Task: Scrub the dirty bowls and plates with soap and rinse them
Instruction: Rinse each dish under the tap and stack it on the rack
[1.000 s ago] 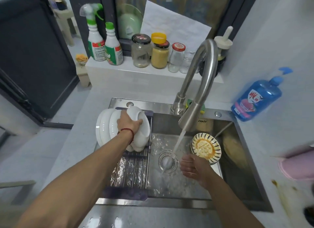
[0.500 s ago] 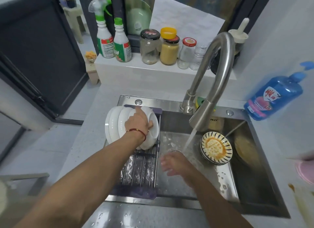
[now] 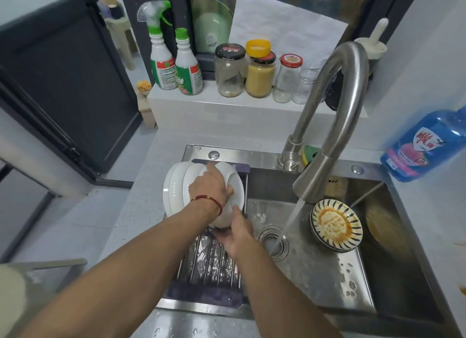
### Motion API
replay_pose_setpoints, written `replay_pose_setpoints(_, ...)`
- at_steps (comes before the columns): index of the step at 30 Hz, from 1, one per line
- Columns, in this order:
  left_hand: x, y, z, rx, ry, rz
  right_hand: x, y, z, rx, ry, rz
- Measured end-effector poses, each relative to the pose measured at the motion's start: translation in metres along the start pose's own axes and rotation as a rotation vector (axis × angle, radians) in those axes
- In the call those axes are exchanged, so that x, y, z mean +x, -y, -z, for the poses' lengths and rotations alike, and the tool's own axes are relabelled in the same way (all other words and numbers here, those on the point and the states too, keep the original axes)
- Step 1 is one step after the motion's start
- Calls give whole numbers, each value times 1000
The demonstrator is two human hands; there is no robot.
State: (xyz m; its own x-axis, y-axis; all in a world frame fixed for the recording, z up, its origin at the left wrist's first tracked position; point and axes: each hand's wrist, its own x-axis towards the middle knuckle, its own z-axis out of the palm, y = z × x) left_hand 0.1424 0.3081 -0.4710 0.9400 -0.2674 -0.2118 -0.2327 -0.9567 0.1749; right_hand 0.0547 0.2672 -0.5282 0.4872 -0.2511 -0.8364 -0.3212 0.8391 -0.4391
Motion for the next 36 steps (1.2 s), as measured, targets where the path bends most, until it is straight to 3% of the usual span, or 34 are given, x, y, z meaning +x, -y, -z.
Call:
replay_pose_setpoints(5,-1,18,1,-11,-1,4,-6,10,-8,133,-53,-35)
replay_pose_setpoints(10,0,25,8,57,-49,-27,-10,8,-14,124,12,-91)
replay_pose_setpoints(15,4,14,1,127,-52,-62,-10,12,6,-63,101,-117)
replay_pose_setpoints(19,13,7,-7,320,-108,-126,-4,9,12,-113,156,-153)
replay_pose_setpoints(24,20,14,-11,470,-208,-195,-13,5,29,-425,197,-57)
replay_pose_setpoints(30,-3,22,-19,379,-316,-207,-26,14,93,-757,197,48)
replay_pose_setpoints(33,-31,22,-24,159,-372,-391,-24,40,143,-764,121,24)
replay_pose_setpoints(36,-77,4,-46,-145,-139,-570,-9,72,197,-744,-38,65)
